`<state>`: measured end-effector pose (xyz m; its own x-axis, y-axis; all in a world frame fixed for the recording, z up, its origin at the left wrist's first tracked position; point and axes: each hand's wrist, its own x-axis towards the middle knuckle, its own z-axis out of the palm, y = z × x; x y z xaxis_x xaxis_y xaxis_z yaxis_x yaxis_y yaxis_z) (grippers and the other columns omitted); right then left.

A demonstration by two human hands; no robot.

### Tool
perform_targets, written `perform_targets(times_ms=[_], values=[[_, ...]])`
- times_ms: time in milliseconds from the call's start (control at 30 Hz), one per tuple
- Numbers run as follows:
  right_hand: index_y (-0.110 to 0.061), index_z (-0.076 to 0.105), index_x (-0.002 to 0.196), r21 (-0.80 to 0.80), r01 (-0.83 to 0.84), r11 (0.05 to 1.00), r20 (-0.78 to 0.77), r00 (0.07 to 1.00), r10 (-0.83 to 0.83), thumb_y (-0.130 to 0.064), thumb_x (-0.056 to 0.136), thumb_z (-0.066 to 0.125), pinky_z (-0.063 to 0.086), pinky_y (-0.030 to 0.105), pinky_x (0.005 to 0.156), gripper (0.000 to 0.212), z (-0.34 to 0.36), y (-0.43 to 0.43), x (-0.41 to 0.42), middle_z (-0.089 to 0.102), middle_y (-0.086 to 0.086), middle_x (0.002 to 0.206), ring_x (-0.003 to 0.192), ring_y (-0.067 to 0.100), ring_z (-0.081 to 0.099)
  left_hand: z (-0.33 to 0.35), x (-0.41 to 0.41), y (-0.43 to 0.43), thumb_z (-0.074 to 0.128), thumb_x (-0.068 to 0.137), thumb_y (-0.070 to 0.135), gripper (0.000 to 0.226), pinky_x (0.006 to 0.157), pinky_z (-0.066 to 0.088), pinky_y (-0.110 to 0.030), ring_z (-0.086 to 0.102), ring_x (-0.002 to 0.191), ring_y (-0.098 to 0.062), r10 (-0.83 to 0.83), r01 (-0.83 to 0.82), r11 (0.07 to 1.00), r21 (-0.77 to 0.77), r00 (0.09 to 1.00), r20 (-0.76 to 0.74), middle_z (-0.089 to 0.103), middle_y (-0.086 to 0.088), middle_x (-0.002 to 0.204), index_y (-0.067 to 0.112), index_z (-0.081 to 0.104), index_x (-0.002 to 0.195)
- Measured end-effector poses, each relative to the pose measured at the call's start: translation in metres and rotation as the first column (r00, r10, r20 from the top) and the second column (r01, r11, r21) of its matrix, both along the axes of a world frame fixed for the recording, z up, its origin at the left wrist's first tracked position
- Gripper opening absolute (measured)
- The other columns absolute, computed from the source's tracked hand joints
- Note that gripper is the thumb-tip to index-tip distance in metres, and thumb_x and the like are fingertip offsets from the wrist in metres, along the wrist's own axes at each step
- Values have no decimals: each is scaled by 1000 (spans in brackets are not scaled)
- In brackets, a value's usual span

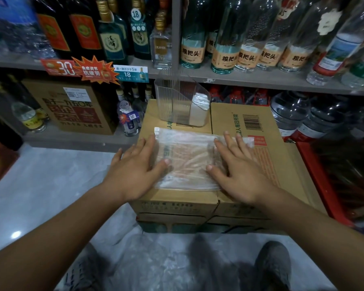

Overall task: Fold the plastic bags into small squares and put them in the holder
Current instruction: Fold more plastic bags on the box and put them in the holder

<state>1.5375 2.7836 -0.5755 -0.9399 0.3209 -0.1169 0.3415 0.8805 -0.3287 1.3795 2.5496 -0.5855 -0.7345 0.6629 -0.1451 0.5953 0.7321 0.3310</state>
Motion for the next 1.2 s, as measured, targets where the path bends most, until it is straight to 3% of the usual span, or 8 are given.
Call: perform_targets(times_ms=[133,233,467,633,900,1000,1100,1200], values=[[-36,45,145,129,-24,991,-147,988,43,-76,87,30,10,45,120,72,11,-5,5,13,-8,168,153,18,2,7,4,2,32,94,61,72,123,16,-50,26,150,-26,-55,85,988,132,976,-210,29,-7,164,24,31,155],[-32,47,143,174,-82,981,-105,989,101,-72,89,29,12,41,118,70,11,-11,8,25,-6,164,151,19,11,5,10,5,27,95,58,67,124,15,-45,27,150,-24,-224,264,954,140,942,-251,33,-8,162,21,47,147],[-24,14,161,1,-21,1000,7,1000,21,-54,105,24,-6,37,124,64,8,-29,-17,2,-1,170,155,17,-8,-2,-2,27,15,97,63,79,126,-7,-39,-4,156,-14,-238,242,970,-2,955,-178,3,-2,171,18,12,162],[-21,-5,161,79,-21,997,151,988,9,-61,103,12,-14,42,124,73,-4,-18,-45,-13,3,168,153,22,-19,-10,-10,43,17,102,62,78,125,-10,-43,-16,155,-14,-181,163,973,-164,978,-103,-10,-2,170,16,-3,163],[-29,-13,159,114,12,993,173,984,-32,-68,99,7,-16,44,123,74,-14,23,-25,-25,-6,165,150,17,-28,-19,-13,32,-7,84,73,93,125,-12,-47,-24,152,-11,-169,148,977,-152,976,-134,-20,3,168,21,-13,161],[-34,-4,160,75,74,994,122,989,-83,-67,100,12,-12,44,124,71,-7,26,-24,-18,-7,167,152,18,-23,-18,-13,29,-3,88,71,83,124,-13,-45,-32,149,-10,-179,176,984,-36,979,-98,-26,5,166,32,-17,159],[-34,26,157,88,84,993,-75,994,-77,-59,100,36,7,44,121,63,8,15,-26,9,-6,169,154,18,2,-12,-11,21,17,95,61,72,124,-9,-41,-29,149,-4,-139,138,961,240,990,-12,-22,12,167,38,-2,161],[-28,59,128,67,-48,997,-253,965,63,-45,93,58,33,38,106,39,18,-11,-24,48,-7,134,127,14,36,-4,-9,10,47,90,47,68,120,5,-39,-11,155,-12,-120,72,898,434,989,83,-11,12,169,39,20,152]])
